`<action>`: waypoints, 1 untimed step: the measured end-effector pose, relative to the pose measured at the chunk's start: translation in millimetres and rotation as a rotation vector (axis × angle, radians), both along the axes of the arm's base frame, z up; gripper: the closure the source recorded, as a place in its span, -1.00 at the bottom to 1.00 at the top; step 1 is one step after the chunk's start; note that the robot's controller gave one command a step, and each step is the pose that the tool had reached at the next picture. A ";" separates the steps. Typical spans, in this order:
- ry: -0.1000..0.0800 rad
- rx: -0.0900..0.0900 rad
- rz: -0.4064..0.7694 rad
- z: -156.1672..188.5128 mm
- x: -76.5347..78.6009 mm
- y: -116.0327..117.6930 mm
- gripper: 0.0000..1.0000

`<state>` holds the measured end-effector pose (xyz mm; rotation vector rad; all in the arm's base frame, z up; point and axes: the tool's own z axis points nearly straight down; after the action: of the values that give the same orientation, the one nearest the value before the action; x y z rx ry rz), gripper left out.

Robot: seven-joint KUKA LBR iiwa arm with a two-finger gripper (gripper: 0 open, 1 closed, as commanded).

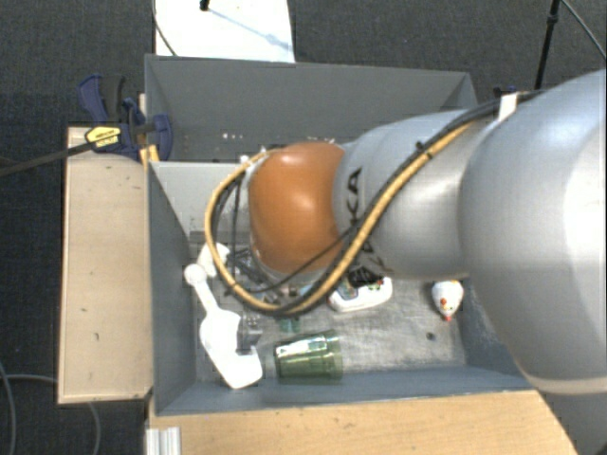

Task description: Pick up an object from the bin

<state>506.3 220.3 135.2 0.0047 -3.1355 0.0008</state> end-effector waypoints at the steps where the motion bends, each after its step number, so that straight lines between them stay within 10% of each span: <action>1: -0.008 0.002 -0.005 4.2 2.5 -0.9 -1.00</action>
Offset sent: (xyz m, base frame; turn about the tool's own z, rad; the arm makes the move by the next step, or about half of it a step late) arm 0.0572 -0.0731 -0.0652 0.2790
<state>508.7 219.4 139.5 -0.0025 -3.1433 -0.0021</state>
